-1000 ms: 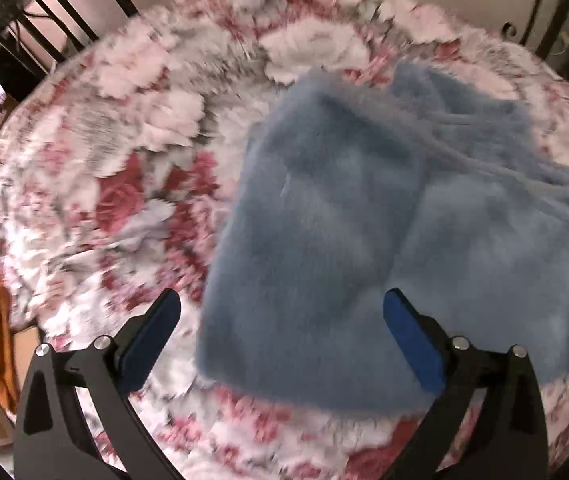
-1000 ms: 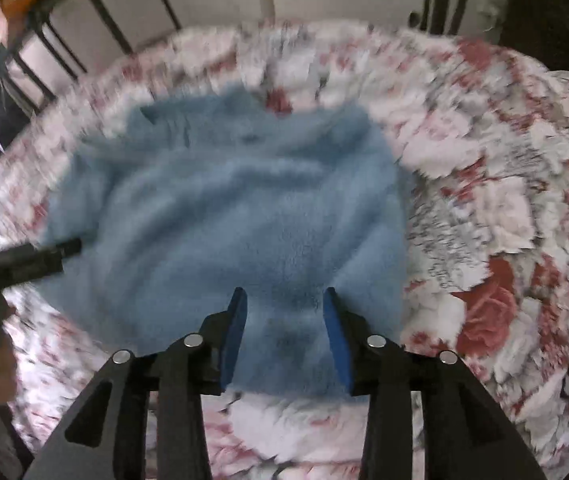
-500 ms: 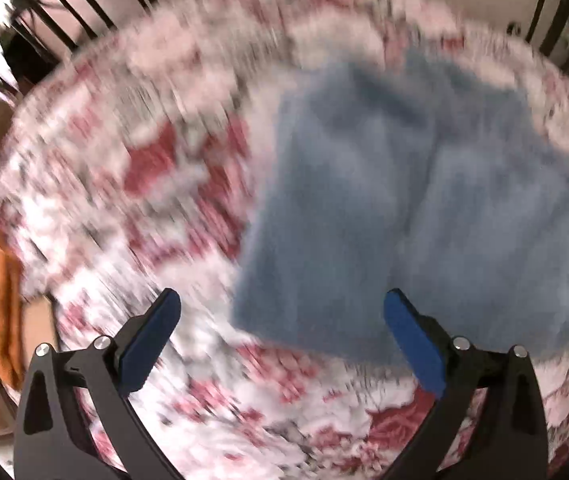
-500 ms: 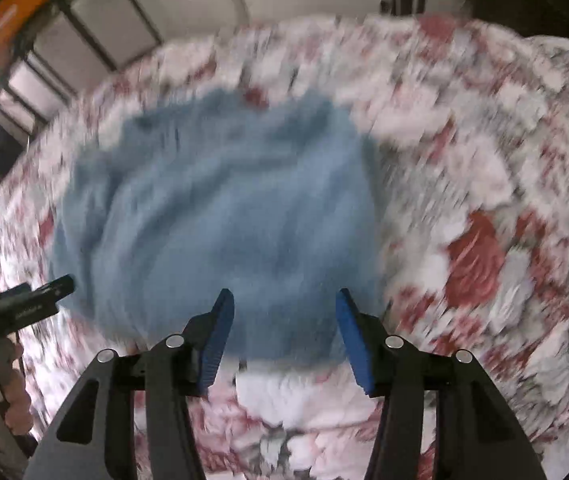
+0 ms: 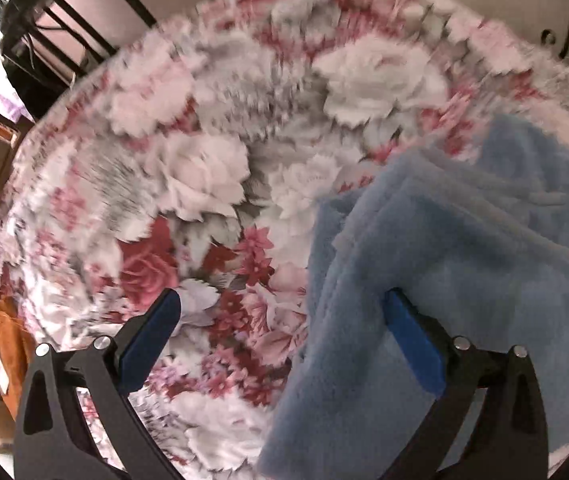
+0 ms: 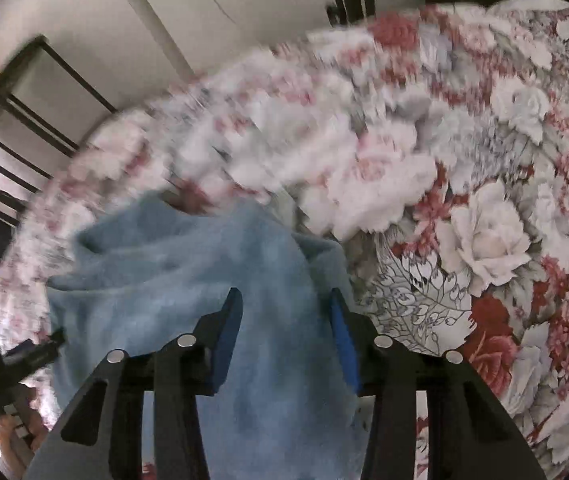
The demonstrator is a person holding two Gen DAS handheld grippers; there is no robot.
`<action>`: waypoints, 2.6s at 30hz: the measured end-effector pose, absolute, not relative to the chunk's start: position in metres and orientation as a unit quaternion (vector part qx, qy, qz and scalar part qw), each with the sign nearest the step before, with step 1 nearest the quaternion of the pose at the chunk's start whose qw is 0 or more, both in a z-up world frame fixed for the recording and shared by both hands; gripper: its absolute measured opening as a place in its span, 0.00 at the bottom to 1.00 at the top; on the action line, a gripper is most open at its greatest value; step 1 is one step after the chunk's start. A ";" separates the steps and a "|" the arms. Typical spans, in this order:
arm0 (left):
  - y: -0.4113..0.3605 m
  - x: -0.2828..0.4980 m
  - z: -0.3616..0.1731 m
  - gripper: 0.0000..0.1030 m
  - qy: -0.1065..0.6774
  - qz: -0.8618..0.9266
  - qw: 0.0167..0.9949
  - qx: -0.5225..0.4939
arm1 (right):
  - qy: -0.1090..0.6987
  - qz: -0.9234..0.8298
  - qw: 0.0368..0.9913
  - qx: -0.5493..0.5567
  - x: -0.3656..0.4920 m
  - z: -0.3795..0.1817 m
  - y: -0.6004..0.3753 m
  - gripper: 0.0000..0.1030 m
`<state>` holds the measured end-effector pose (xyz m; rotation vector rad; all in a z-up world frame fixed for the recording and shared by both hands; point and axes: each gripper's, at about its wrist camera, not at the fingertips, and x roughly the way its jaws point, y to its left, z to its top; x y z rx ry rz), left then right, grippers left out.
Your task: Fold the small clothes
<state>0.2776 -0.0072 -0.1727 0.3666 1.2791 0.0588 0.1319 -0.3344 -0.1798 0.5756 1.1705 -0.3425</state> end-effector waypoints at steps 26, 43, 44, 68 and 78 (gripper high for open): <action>-0.059 0.189 -0.128 0.96 0.557 -0.047 0.817 0.139 | 0.517 -0.119 0.771 0.354 0.052 -0.138 -0.341 0.70; -0.092 0.183 -0.199 0.96 0.580 -0.035 0.781 0.227 | 0.544 -0.101 0.729 0.403 0.060 -0.186 -0.337 0.73; -0.094 0.183 -0.200 0.96 0.579 -0.035 0.781 0.232 | 0.545 -0.100 0.729 0.402 0.063 -0.189 -0.336 0.73; -0.094 0.185 -0.208 0.96 0.578 -0.045 0.785 0.219 | 0.541 -0.086 0.773 0.321 0.079 -0.191 -0.317 0.52; -0.081 0.200 -0.189 0.96 0.589 -0.051 0.791 0.156 | 0.524 -0.088 0.734 0.423 0.069 -0.207 -0.337 0.66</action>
